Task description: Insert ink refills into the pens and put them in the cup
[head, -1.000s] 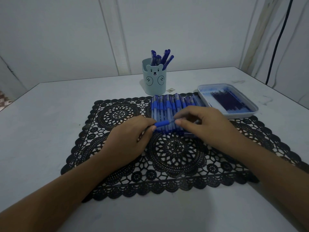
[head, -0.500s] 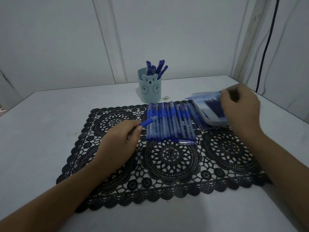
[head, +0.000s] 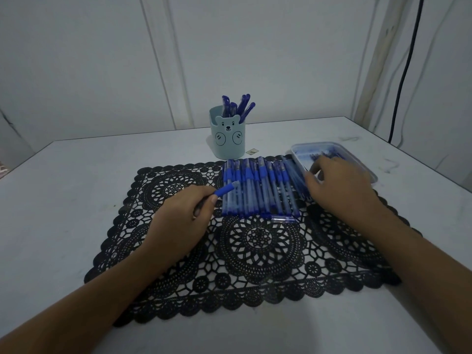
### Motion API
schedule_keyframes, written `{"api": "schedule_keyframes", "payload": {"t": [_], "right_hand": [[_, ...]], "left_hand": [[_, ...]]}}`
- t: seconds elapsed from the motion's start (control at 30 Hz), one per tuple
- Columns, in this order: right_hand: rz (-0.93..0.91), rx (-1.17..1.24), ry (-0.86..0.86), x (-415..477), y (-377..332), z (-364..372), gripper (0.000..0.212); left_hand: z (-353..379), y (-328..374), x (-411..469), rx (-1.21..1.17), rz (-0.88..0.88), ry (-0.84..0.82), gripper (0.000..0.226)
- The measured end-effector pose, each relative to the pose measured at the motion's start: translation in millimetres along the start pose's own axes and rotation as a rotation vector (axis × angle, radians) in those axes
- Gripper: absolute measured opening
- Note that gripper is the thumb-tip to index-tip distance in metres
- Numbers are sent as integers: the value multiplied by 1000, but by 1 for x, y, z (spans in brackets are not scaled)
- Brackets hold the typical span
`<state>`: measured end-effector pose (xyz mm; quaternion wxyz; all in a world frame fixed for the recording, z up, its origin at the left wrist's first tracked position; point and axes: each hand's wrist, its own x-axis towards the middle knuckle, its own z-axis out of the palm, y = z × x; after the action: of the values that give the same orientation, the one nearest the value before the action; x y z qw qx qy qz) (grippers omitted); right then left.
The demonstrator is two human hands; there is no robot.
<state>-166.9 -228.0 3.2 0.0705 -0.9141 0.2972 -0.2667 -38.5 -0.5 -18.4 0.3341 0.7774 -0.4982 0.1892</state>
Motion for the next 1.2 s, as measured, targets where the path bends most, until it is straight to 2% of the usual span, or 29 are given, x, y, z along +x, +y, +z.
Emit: {"api": "schedule_keyframes", "payload": {"t": [0.1, 0.2, 0.3, 0.4, 0.6, 0.77, 0.87, 0.97, 1.1, 1.2], "right_hand": [[99, 36, 13, 12, 10, -7, 22], [188, 1, -122, 25, 23, -6, 18], [193, -7, -274, 36, 29, -2, 23], [163, -20, -342, 41, 29, 2, 25], [166, -30, -327, 46, 29, 9, 29], [220, -14, -206, 45, 33, 11, 20], [196, 162, -108, 42, 29, 1, 23], [197, 522, -85, 34, 14, -12, 4], [270, 1105, -242, 21, -8, -18, 17], [277, 1367, -395, 9, -24, -18, 15]], "left_hand": [[0, 1, 0, -10, 1, 0, 39], [1, 1, 0, -16, 9, -1, 39], [1, 1, 0, -11, 9, 2, 39], [1, 2, 1, -9, 8, 4, 40], [1, 2, 1, -3, 13, 2, 39], [1, 1, 1, -7, 29, 3, 37], [2, 0, 1, -15, 22, 1, 37], [2, -1, 1, -21, 18, -9, 36], [1, 0, 1, -20, 28, -20, 34], [1, 0, 0, -23, 40, -30, 34]]}}
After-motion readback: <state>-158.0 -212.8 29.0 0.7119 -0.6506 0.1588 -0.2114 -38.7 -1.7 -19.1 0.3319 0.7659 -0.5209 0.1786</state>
